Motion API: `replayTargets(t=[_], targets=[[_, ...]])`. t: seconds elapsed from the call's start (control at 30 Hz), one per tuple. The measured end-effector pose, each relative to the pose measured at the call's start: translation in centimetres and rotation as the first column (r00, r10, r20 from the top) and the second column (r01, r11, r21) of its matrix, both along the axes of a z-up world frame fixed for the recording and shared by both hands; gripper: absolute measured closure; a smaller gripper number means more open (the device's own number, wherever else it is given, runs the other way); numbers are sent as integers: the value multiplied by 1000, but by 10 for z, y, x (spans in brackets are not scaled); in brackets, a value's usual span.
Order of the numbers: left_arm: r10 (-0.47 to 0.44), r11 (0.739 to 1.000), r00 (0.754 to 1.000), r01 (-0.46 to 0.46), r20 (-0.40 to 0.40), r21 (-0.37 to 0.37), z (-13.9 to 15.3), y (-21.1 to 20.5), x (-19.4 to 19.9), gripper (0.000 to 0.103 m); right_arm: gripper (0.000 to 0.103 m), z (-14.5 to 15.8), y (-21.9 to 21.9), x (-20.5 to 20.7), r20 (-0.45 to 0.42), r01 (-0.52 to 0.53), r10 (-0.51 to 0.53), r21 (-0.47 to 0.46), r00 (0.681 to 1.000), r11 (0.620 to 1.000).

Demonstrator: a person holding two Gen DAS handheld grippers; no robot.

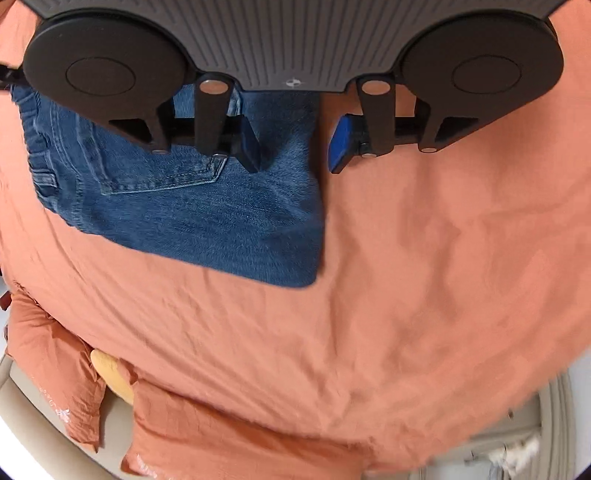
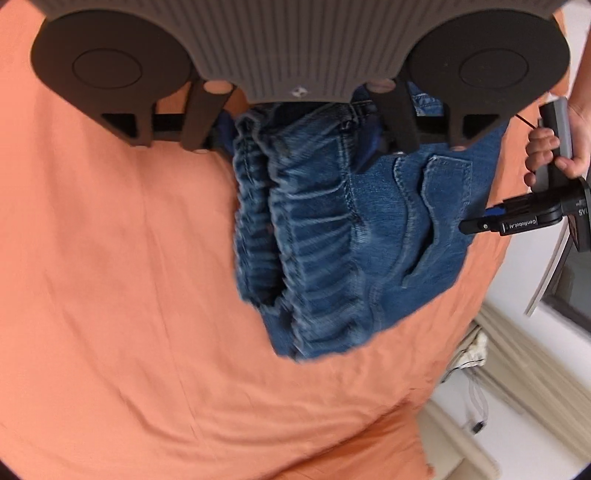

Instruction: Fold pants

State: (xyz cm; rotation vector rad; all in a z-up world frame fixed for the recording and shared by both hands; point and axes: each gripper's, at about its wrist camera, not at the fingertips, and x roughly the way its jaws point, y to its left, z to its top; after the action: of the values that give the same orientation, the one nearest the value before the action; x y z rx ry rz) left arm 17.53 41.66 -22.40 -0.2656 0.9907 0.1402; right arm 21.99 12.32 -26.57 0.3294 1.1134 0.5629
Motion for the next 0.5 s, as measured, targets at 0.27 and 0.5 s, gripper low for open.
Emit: replayTargets(t=[0.27,0.5], targets=[[-86,990,996,87,-17,114,44,-29,-66,70,65,65,17,-21,314,-75,149,-238,938,968],[-177,972,982,186,-74,141,14,-59,-118,85,85,61,36,-43,344,-205,294,-271,892,940]])
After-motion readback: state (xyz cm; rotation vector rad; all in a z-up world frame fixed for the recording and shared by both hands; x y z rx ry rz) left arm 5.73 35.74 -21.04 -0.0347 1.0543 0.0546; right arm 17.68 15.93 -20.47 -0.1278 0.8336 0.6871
